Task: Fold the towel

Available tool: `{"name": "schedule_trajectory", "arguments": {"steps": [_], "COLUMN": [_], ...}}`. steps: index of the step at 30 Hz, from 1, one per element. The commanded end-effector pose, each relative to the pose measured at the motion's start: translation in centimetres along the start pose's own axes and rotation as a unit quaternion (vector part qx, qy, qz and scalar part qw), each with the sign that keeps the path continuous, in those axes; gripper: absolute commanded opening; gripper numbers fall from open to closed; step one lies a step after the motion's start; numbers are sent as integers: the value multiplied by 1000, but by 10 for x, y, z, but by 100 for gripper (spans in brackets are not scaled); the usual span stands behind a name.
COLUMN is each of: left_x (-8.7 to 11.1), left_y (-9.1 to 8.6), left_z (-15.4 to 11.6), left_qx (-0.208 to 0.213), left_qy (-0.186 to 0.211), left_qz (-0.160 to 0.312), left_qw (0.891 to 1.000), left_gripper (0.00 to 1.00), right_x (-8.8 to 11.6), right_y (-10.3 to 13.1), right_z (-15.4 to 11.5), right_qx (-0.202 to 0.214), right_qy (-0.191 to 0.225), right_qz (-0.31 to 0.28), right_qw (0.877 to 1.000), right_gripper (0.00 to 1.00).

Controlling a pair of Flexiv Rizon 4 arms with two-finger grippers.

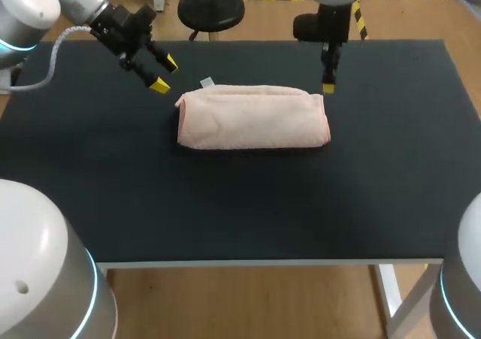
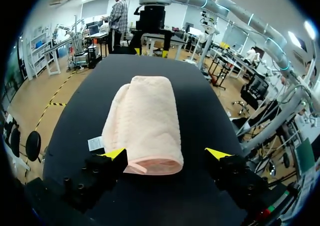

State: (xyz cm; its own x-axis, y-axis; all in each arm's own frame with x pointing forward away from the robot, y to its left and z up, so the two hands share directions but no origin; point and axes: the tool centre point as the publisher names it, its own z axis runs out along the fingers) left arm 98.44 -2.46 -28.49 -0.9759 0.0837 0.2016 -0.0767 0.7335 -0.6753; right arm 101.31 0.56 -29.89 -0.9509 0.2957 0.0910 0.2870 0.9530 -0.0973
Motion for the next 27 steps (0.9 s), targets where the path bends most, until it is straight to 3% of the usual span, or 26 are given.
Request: {"name": "schedule_trajectory", "arguments": {"steps": [1,2,3,4,5,6,8,10,14,18,26,27], "left_x": [-2,-2,-2,-2,-2,-2,-2,-2,-2,-2,-2,-2], "left_y": [0,0,0,0,0,0,0,0,0,0,0,0], "left_z": [0,0,0,0,0,0,0,0,0,0,0,0], "left_qx": [0,0,0,0,0,0,0,0,0,0,0,0], "left_qy": [4,4,4,4,4,4,4,4,4,4,4,4], "left_qz": [0,0,0,0,0,0,0,0,0,0,0,0], "left_qw": [1000,1000,1000,1000,1000,1000,1000,1000,1000,1000,1000,1000], "left_gripper": [100,100,100,100,100,100,100,100,100,100,100,100], "right_x": [-39,-39,-39,-37,-35,-32,-24,-14,-7,-7,-6,-4], "right_y": [-19,-25,-29,-34,-39,-41,-40,-33,-28,-32,-39,-39], "right_z": [-15,-11,-7,-3,2,9,23,34,46,46,47,48], "right_qx": [-306,-341,-390,-446,-494,-532,-577,-600,-610,-615,-612,-605], "right_qy": [226,237,258,307,330,347,364,380,400,399,391,388], "right_qz": [238,266,297,308,325,331,349,350,347,349,357,357], "right_qw": [894,870,833,782,736,698,642,611,589,584,588,597], "right_gripper": [100,100,100,100,100,100,100,100,100,100,100,100]}}
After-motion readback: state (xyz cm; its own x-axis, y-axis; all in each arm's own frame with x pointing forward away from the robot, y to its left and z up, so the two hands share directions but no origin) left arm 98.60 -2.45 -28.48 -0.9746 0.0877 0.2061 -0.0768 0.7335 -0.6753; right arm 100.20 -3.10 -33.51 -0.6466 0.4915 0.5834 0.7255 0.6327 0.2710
